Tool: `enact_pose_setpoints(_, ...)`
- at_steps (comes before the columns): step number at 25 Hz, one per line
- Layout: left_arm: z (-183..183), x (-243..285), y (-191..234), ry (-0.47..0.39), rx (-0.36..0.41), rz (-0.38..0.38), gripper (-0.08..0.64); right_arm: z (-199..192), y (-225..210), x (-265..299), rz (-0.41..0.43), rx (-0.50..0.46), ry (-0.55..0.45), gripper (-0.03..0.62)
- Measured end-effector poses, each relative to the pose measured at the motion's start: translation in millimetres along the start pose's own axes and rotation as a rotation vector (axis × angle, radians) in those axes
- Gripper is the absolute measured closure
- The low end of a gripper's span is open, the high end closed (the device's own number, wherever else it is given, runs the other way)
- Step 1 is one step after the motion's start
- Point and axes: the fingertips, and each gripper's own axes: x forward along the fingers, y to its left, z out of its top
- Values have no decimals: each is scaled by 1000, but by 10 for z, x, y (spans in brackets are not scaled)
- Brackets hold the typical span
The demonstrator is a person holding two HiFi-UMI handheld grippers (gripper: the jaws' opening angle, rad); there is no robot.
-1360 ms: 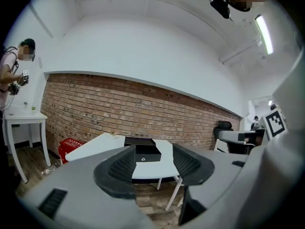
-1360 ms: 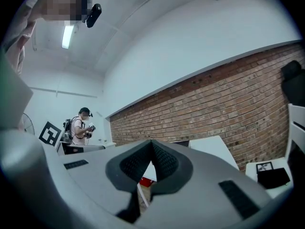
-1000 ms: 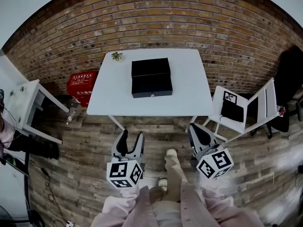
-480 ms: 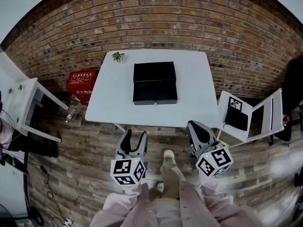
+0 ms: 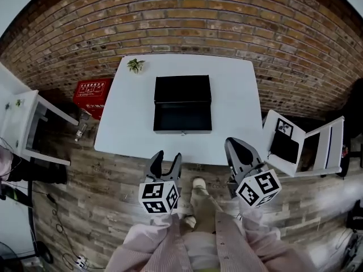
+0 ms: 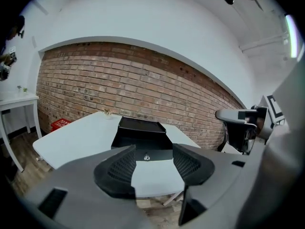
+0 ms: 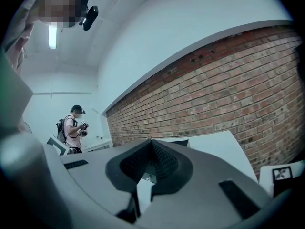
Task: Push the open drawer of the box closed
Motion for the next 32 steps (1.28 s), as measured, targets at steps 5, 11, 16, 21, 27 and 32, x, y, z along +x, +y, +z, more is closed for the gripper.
enact_pose_setpoints(5,-83,345,4,54,-29,-3,330,17,-240,241,7,13,17,589)
enact_pose_setpoints(11,-200,668,37,114,-61,9,333,1,-464,484,24,31,36,589)
enact_pose_setpoints(16,-387,907,77,193,-98,14,330,6,-599,681,40,38,45,589)
enact_pose_setpoints(21,-501,1079,138,237,-145,23,330,71,-680,821,61,42,36,589)
enact_pose_setpoints(27,-695,1227,199,305,-184,34,356,117,-778,892,64,44,26,589)
enact_pose_setpoints(32,-762,1300,230,341,-173,40,405,135,-830,882,56,57,23,589)
